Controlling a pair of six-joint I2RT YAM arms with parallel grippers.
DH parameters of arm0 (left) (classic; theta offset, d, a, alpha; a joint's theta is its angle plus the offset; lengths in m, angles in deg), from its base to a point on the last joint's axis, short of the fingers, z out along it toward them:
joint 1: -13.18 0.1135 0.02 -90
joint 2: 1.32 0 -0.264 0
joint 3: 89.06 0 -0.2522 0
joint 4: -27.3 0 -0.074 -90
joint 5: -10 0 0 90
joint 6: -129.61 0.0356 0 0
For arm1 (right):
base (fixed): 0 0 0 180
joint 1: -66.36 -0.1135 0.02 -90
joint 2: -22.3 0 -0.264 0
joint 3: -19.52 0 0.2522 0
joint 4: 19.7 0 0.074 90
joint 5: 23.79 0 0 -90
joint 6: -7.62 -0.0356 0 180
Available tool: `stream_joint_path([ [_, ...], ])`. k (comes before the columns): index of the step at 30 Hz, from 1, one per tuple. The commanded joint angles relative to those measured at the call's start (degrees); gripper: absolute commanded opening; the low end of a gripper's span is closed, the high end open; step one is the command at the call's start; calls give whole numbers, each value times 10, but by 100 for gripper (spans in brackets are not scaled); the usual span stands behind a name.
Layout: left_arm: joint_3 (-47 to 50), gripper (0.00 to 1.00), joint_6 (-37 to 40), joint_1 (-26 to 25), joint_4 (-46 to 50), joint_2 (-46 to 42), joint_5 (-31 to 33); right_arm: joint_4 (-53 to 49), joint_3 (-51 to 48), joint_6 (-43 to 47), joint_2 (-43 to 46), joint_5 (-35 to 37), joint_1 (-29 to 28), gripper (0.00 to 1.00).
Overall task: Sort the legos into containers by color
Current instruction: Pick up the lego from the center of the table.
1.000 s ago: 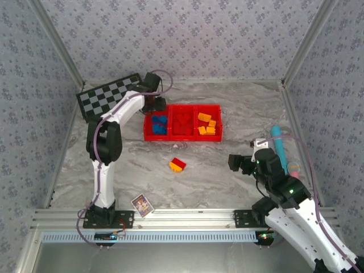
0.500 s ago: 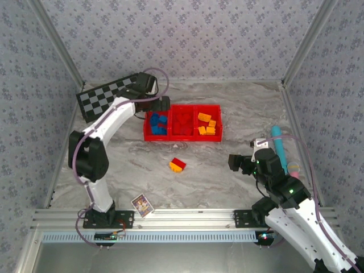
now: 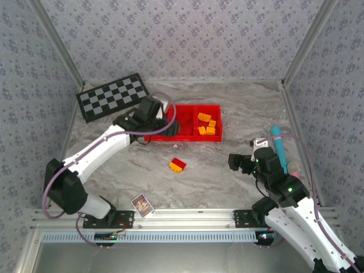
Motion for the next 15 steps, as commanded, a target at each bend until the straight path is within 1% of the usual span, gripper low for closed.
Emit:
stream_joint_path([
  [1, 43, 100, 10, -44, -10, -37, 22, 7, -3, 1, -6, -13, 6, 100],
  [4, 74, 100, -10, -83, -6, -46, 47, 8, -3, 2, -9, -16, 9, 100],
  [7, 105, 100, -67, -110, -15, -50, 81, 7, -3, 1, -9, -16, 10, 100],
  [11, 177, 100, -140, -127, -89, -52, 72, 6, -2, -1, -9, -15, 10, 100],
  [15, 191, 100, -151, -133, -99, -26, 56, 5, -1, -1, -9, -16, 10, 100],
])
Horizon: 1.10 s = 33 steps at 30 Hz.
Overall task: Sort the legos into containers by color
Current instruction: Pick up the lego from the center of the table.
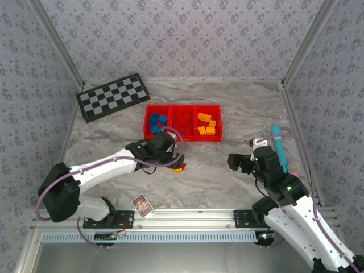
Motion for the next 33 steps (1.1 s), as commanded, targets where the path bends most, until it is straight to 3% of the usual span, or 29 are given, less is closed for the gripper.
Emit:
stream_joint_path([
  [1, -8, 100, -34, -5, -30, 20, -6, 5, -1, -1, -1, -5, 3, 100],
  [8, -60, 100, 0, -7, 15, 97, -58, 4, -1, -2, -1, -5, 3, 100],
  [17, -100, 98, 24, -8, 70, 163, -70, 4, -1, -2, 0, -2, 3, 100],
  [33, -119, 79, 28, -7, 92, 216, -77, 3, -1, -3, -1, 0, 3, 100],
])
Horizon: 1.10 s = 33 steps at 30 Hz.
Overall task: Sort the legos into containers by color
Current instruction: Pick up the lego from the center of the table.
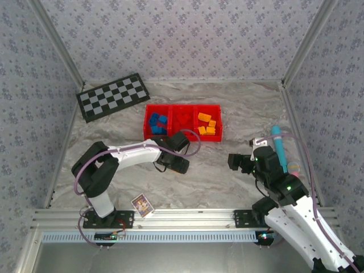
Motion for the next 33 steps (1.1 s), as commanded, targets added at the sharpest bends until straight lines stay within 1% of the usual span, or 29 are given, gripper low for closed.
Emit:
stream_joint_path([
  [1, -13, 78, 11, -3, 21, 13, -7, 3, -1, -3, -1, 0, 2, 100],
  [4, -11, 73, 13, -3, 21, 14, -8, 3, -1, -3, -2, -1, 3, 100],
  [6, -11, 71, 13, -3, 24, 15, -9, 4, -1, -2, -2, 0, 3, 100],
  [15, -6, 55, 12, -3, 29, 6, -11, 4, -2, -2, -3, -1, 3, 100],
  [21, -6, 51, 8, -3, 47, -14, -8, 5, -2, -2, -4, -1, 3, 100],
  [33, -16, 50, 9, -3, 95, -79, -3, 6, -3, -2, -6, -2, 5, 100],
])
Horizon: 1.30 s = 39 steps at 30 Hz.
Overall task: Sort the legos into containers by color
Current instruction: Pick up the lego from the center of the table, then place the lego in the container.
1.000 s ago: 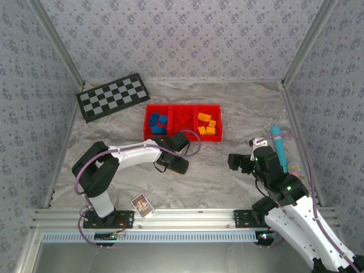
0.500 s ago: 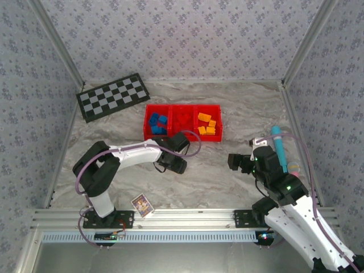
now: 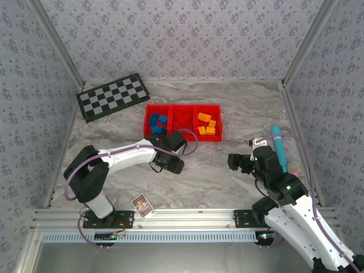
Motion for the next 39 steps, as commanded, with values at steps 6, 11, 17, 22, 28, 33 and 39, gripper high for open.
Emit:
stream_joint_path([
  [6, -57, 49, 9, 1, 25, -40, 17, 7, -3, -2, -1, -3, 5, 100],
  [11, -121, 48, 25, 11, 23, -17, 21, 5, -2, -2, -1, -3, 6, 100],
  [17, -209, 48, 42, 28, 11, 40, 22, 5, -1, -2, 1, -3, 6, 100],
  [22, -332, 46, 59, 45, -9, 138, 27, 6, -1, -1, 1, -4, 9, 100],
  [28, -563, 45, 86, 55, 45, 300, 37, -4, 4, -1, 11, 0, 8, 100],
  [33, -772, 45, 107, 59, 122, 435, 45, -5, 3, -2, 21, 5, 8, 100],
  [39, -893, 46, 102, 66, 140, 520, 47, -4, 3, 0, 21, 4, 8, 100],
])
